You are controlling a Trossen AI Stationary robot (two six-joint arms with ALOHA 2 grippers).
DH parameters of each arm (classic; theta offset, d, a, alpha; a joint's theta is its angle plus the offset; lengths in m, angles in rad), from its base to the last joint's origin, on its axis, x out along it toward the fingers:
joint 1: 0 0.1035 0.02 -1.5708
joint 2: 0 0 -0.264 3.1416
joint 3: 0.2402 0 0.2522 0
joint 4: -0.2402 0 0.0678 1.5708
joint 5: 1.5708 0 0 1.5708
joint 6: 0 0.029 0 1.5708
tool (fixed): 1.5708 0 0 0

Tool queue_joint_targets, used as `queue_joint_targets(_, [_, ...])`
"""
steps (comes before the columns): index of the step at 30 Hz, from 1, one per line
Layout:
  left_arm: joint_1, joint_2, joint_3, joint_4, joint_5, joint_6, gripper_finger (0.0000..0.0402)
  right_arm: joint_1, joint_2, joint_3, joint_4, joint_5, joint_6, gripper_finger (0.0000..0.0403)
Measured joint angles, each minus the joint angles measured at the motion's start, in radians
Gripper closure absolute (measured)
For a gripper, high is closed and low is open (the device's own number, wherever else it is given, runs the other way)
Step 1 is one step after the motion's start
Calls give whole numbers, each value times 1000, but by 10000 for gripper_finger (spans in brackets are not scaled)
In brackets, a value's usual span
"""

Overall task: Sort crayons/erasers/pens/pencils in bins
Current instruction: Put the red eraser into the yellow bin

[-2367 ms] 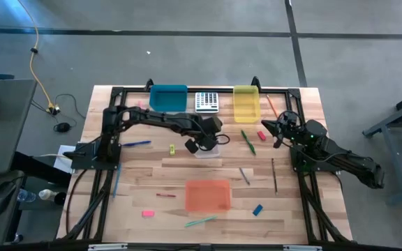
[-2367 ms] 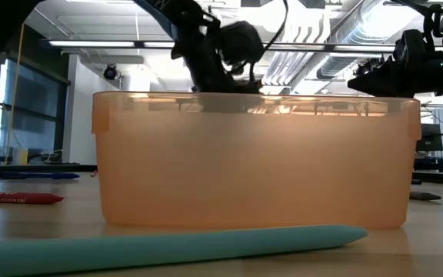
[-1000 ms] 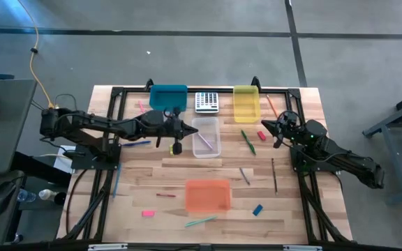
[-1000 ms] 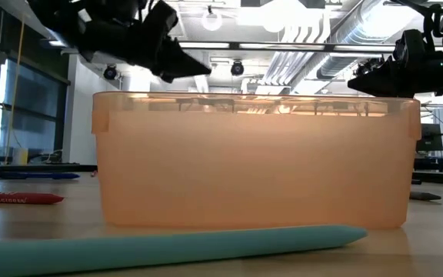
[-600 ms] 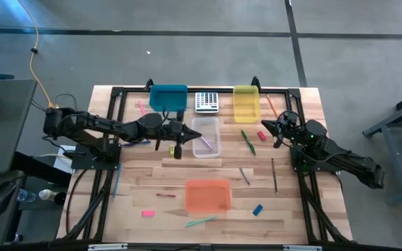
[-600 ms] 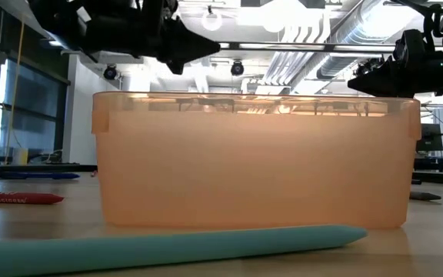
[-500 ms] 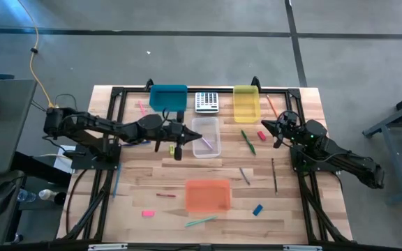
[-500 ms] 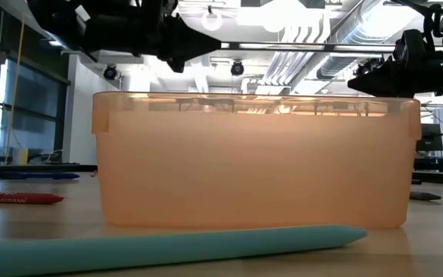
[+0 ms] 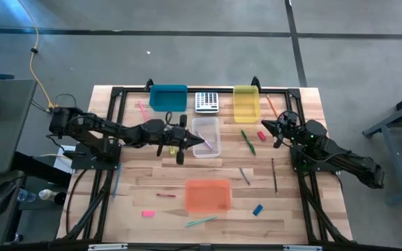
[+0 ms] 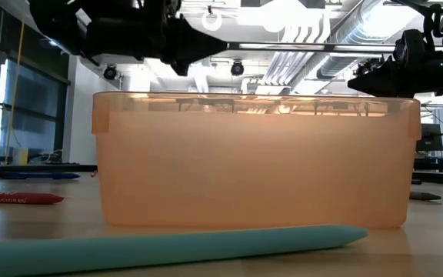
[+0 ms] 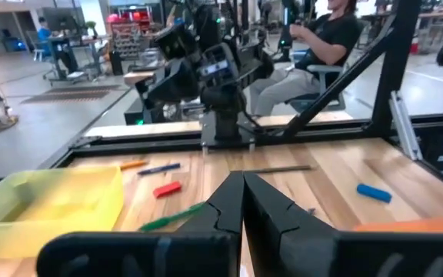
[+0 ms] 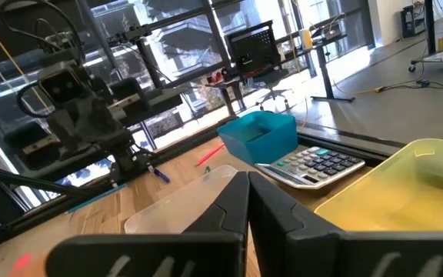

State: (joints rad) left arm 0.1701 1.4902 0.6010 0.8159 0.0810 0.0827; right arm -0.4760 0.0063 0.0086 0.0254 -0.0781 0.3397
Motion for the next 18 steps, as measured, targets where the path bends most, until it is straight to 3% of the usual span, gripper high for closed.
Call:
queue_joint_targets(9, [0, 1, -3, 18, -14, 6, 401, 0, 0, 0, 0, 0, 0, 402])
queue_joint_targets(18, [13, 1, -236, 390, -9, -44, 401, 0, 0, 0, 0, 0, 0, 402])
